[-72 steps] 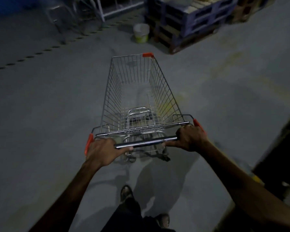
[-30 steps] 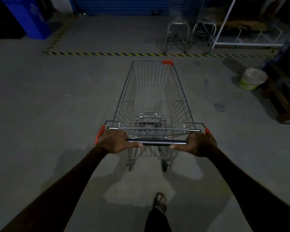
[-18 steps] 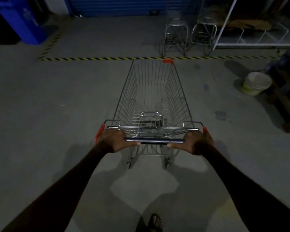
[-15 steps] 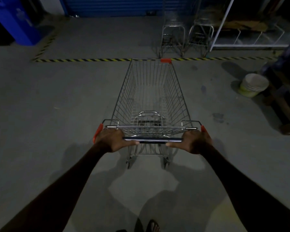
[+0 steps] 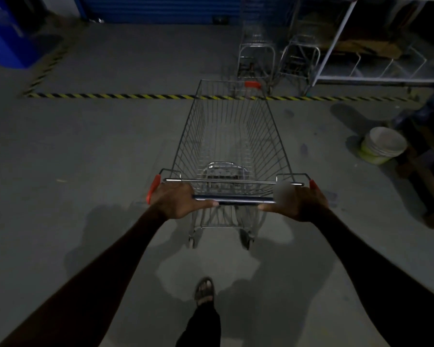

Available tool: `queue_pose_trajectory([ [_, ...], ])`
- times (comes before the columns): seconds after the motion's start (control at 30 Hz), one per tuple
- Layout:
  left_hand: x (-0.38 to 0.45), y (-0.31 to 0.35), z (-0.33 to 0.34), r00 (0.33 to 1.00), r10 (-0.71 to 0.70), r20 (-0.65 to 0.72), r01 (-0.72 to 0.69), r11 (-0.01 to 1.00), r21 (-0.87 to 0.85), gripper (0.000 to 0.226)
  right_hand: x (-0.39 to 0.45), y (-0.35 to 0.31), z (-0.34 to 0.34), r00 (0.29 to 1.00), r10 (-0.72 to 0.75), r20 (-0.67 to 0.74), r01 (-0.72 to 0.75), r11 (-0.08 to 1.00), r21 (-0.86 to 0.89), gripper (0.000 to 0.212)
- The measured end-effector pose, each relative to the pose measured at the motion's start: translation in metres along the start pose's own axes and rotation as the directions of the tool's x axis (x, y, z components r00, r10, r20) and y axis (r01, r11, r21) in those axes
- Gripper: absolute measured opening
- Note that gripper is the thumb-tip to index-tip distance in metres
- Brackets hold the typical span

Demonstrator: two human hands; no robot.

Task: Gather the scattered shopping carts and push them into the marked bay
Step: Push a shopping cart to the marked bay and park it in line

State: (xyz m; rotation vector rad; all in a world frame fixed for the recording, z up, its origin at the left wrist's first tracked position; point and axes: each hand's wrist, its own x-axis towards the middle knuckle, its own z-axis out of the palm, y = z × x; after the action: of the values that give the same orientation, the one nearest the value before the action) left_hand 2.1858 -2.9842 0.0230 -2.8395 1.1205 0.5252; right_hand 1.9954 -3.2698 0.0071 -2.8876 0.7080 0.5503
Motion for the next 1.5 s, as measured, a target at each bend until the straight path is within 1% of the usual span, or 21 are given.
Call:
queue_pose_trajectory([
  [0.07, 0.034, -0.006, -0.011, 1.000, 0.004, 0.014, -0.003, 1.000, -0.021, 0.121, 0.031, 0.005, -0.018, 1.000, -0.001, 0.017, 0.001, 1.000, -0.001, 0.126],
  [0.17, 0.083, -0.015, -0.028, 1.000, 0.008, 0.000, -0.008, 1.000, -0.014, 0.124, 0.081, 0.011, -0.040, 1.000, 0.004, 0.018, -0.004, 0.999, -0.049, 0.108],
  [0.2, 0.100, -0.018, -0.034, 1.000, 0.007, -0.008, -0.007, 1.000, -0.010, 0.124, 0.099, 0.012, -0.046, 1.000, 0.005, 0.011, -0.004, 0.998, -0.057, 0.105],
  [0.37, 0.177, -0.033, -0.061, 0.999, -0.023, 0.032, 0.023, 1.000, 0.001, 0.122, 0.181, 0.017, -0.073, 1.000, 0.005, -0.006, -0.006, 0.998, -0.064, 0.119],
  [0.5, 0.243, -0.045, -0.084, 0.999, -0.029, 0.028, 0.029, 1.000, 0.011, 0.112, 0.248, 0.022, -0.100, 0.999, -0.006, -0.033, 0.005, 0.999, -0.050, 0.125],
  [0.67, 0.335, -0.060, -0.115, 0.999, -0.047, 0.019, 0.047, 0.999, -0.006, 0.113, 0.338, 0.028, -0.140, 0.999, -0.023, -0.024, 0.022, 0.999, -0.040, 0.123],
  [0.77, 0.391, -0.069, -0.135, 0.998, -0.064, 0.016, 0.064, 0.998, -0.006, 0.104, 0.399, 0.033, -0.164, 0.999, -0.032, -0.013, 0.032, 0.998, -0.049, 0.119],
  [0.83, 0.428, -0.075, -0.148, 0.998, -0.063, 0.001, 0.063, 0.998, -0.004, 0.099, 0.438, 0.038, -0.180, 0.999, -0.040, -0.025, 0.039, 0.998, -0.042, 0.124],
  [0.93, 0.484, -0.084, -0.169, 0.996, -0.086, 0.001, 0.086, 0.996, 0.002, 0.102, 0.496, 0.044, -0.205, 0.998, -0.049, -0.038, 0.047, 0.997, -0.065, 0.133],
  [1.03, 0.537, -0.092, -0.189, 0.994, -0.114, 0.000, 0.114, 0.993, 0.022, 0.108, 0.551, 0.049, -0.228, 0.997, -0.057, -0.042, 0.055, 0.997, -0.055, 0.129],
  [1.13, 0.589, -0.102, -0.207, 0.995, -0.099, -0.003, 0.099, 0.995, 0.021, 0.104, 0.604, 0.055, -0.249, 0.997, -0.066, -0.038, 0.064, 0.997, -0.046, 0.126],
  [1.2, 0.622, -0.108, -0.218, 0.996, -0.089, -0.012, 0.089, 0.996, 0.016, 0.101, 0.637, 0.058, -0.263, 0.997, -0.072, -0.030, 0.071, 0.997, -0.037, 0.116],
  [1.27, 0.657, -0.115, -0.228, 0.996, -0.082, -0.032, 0.082, 0.997, 0.001, 0.105, 0.670, 0.062, -0.277, 0.997, -0.077, -0.023, 0.076, 0.997, -0.020, 0.108],
  [1.37, 0.710, -0.127, -0.243, 0.994, -0.091, -0.060, 0.091, 0.996, -0.007, 0.112, 0.723, 0.067, -0.297, 0.997, -0.074, -0.023, 0.074, 0.997, -0.018, 0.111],
  [1.5, 0.781, -0.134, -0.271, 0.993, -0.096, -0.066, 0.098, 0.995, 0.023, 0.107, 0.796, 0.075, -0.324, 0.997, -0.068, -0.044, 0.067, 0.998, -0.019, 0.113],
])
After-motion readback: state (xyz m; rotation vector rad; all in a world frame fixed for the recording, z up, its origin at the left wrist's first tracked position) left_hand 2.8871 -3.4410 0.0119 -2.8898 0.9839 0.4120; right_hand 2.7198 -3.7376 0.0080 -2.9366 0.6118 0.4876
